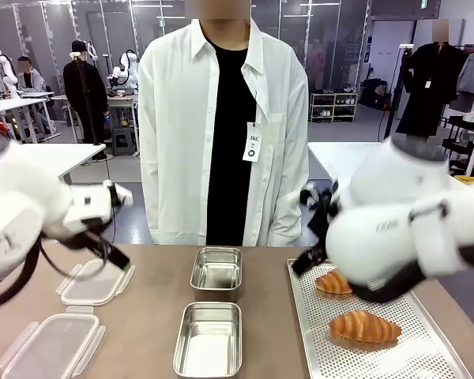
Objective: Place the bread into the airtight container.
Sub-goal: Pick up a Butter Roll and place it into an empty Airtight Container.
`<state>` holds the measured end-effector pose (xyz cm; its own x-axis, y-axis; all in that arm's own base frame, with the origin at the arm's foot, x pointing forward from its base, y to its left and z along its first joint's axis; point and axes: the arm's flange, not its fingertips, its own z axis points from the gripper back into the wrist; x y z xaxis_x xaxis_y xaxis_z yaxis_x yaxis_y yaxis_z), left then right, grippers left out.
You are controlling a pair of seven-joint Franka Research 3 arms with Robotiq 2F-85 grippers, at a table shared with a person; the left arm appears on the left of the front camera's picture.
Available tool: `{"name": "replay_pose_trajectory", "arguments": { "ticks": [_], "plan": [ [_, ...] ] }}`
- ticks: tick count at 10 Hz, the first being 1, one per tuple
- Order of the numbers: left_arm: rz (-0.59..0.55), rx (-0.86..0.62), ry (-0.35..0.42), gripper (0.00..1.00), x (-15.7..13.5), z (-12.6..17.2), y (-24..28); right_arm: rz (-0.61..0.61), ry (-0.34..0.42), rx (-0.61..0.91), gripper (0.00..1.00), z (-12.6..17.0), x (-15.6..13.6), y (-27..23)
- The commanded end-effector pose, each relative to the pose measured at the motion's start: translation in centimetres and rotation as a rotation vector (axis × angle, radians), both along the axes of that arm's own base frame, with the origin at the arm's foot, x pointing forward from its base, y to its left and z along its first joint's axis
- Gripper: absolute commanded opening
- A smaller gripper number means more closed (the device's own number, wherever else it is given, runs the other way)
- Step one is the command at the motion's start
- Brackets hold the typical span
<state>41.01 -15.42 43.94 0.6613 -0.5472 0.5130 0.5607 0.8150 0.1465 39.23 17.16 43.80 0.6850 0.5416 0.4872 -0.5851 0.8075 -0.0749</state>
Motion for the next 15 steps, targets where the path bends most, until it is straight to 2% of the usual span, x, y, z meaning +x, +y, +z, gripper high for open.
{"name": "replay_pose_trajectory", "arguments": {
  "ticks": [1,3,5,6,7,10,11,12,15],
  "plan": [
    [-0.059,-0.06,0.074,1.0,0.2,9.7,2.1,0.018,0.051,0.032,1.0,9.8,-0.8,-2.4],
    [-0.135,-0.109,0.152,1.0,-2.0,19.0,5.2,0.049,0.138,0.075,1.0,18.0,-3.4,-6.1],
    [-0.167,-0.14,0.155,1.0,-5.1,26.2,10.0,0.072,0.103,0.117,1.0,23.8,-7.0,-11.9],
    [-0.175,-0.149,0.201,1.0,-6.9,28.5,12.5,0.081,0.084,0.126,1.0,25.8,-9.1,-15.2],
    [-0.16,-0.175,0.173,1.0,-8.4,30.4,15.3,0.077,0.063,0.139,1.0,27.7,-11.2,-18.9],
    [-0.158,-0.24,0.084,1.0,-11.9,33.3,19.6,0.033,0.026,0.156,1.0,29.5,-14.3,-25.2],
    [-0.151,-0.27,0.089,1.0,-11.7,32.8,19.6,0.02,0.009,0.208,1.0,29.3,-13.9,-25.7],
    [-0.124,-0.214,0.103,1.0,-11.5,33.2,19.8,0.023,0.022,0.167,1.0,29.7,-14.8,-24.9],
    [-0.124,-0.214,0.103,1.0,-11.5,33.2,19.8,0.023,0.022,0.167,1.0,29.7,-14.8,-24.9]
  ]
}}
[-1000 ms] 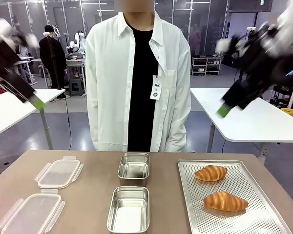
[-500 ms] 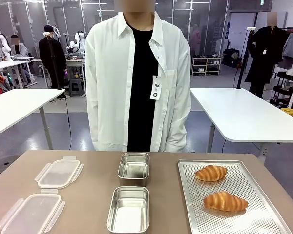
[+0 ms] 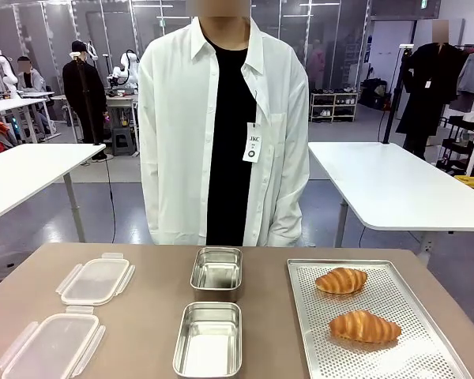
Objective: Place the bread into the airtight container.
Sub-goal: Pick up a Butter Roll and place it into an empty Airtight Container.
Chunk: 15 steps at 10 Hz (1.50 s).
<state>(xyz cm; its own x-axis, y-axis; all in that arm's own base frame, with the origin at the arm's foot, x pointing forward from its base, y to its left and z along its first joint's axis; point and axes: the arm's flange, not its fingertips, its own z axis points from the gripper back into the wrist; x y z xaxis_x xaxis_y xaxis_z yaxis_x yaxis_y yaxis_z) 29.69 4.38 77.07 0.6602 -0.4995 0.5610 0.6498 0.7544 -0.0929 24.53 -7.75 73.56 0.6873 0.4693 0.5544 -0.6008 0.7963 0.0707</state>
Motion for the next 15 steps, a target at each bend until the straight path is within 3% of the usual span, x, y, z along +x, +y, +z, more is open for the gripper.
{"name": "replay_pose_trajectory", "arguments": {
  "ticks": [1,3,4,5,6,8,11,12,13,15],
  "plan": [
    [-0.015,0.008,-0.004,1.0,-0.1,0.0,0.0,-0.004,-0.001,0.005,1.0,0.0,-0.1,-0.3],
    [-0.015,0.008,-0.004,1.0,-0.1,0.0,0.0,0.464,-0.07,-0.385,1.0,1.0,-1.7,2.3],
    [-0.015,0.008,-0.004,1.0,-0.1,0.0,0.0,0.508,0.028,-0.463,1.0,1.3,-2.2,4.3],
    [-0.015,0.008,-0.004,1.0,-0.1,0.0,0.0,0.564,0.004,-0.624,1.0,1.1,-2.1,6.5],
    [-0.015,0.008,-0.004,1.0,-0.1,0.0,0.0,0.631,-0.001,-0.679,1.0,0.6,-1.0,8.4],
    [-0.015,0.008,-0.004,1.0,-0.1,0.0,0.0,0.75,0.023,-0.717,1.0,-4.0,3.0,11.5],
    [-0.015,0.008,-0.004,1.0,-0.1,0.0,0.0,0.777,0.055,-0.686,1.0,-13.0,8.9,14.4],
    [-0.015,0.008,-0.004,1.0,-0.1,0.0,0.0,0.742,0.025,-0.728,1.0,-16.7,10.2,14.3],
    [-0.015,0.008,-0.004,1.0,-0.1,0.0,0.0,0.801,0.022,-0.694,1.0,-20.7,11.1,13.9],
    [-0.015,0.008,-0.004,1.0,-0.1,0.0,0.0,0.807,0.075,-0.605,1.0,-25.2,13.5,13.3]
  ]
}}
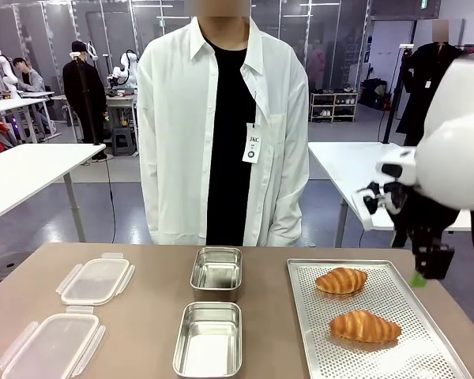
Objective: Place the bread into the airtight container.
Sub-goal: Pick up a Butter Roll and place it into an empty Airtight Container.
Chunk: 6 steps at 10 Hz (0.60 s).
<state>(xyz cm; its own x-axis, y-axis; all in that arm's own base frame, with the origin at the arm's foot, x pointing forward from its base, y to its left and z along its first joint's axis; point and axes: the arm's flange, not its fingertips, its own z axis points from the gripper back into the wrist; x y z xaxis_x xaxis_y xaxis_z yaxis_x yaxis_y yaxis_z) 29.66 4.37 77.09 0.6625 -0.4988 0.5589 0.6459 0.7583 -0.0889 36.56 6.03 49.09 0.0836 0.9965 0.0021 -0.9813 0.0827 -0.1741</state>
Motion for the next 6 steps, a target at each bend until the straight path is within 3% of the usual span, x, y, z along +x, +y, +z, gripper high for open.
{"name": "replay_pose_trajectory", "arguments": {
  "ticks": [1,3,6],
  "plan": [
    [-0.02,0.003,-0.003,1.0,-0.1,0.0,0.0,0.029,0.047,0.065,1.0,-2.4,2.1,-0.5],
    [-0.02,0.003,-0.003,1.0,-0.1,0.0,0.0,0.019,0.039,0.056,1.0,-4.3,2.7,-1.2],
    [-0.02,0.003,-0.003,1.0,-0.1,0.0,0.0,-0.001,0.053,0.044,1.0,-4.3,2.2,-0.8]
  ]
}}
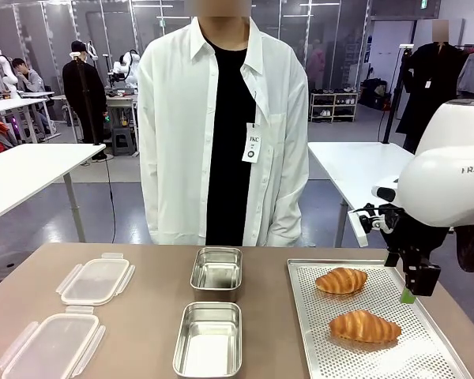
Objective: Place the bread into the airtight container.
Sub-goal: Pick up a Butter Roll and place it into an empty Airtight Container.
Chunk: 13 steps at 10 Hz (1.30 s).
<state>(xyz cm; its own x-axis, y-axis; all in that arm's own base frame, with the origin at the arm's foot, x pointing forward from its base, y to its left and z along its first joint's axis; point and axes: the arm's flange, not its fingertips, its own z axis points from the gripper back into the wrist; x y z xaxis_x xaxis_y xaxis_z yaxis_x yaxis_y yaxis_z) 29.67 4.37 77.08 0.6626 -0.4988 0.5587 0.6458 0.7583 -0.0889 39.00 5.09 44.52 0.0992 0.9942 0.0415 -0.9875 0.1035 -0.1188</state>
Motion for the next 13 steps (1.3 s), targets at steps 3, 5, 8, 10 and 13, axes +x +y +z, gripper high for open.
{"name": "replay_pose_trajectory", "arguments": {
  "ticks": [3,5,8,10,13],
  "plan": [
    [-0.021,0.003,-0.003,1.0,-0.1,0.0,0.0,0.014,0.001,0.0,1.0,0.2,-0.2,0.2],
    [-0.021,0.003,-0.003,1.0,-0.1,0.0,0.0,0.088,-0.035,0.033,1.0,-2.4,1.0,0.8],
    [-0.021,0.003,-0.003,1.0,-0.1,0.0,0.0,0.052,-0.022,0.064,1.0,-7.1,2.2,1.7],
    [-0.021,0.003,-0.003,1.0,-0.1,0.0,0.0,0.04,0.012,0.07,1.0,-8.8,2.6,1.9],
    [-0.021,0.003,-0.003,1.0,-0.1,0.0,0.0,-0.01,0.014,0.068,1.0,-11.2,4.2,1.6]
  ]
}}
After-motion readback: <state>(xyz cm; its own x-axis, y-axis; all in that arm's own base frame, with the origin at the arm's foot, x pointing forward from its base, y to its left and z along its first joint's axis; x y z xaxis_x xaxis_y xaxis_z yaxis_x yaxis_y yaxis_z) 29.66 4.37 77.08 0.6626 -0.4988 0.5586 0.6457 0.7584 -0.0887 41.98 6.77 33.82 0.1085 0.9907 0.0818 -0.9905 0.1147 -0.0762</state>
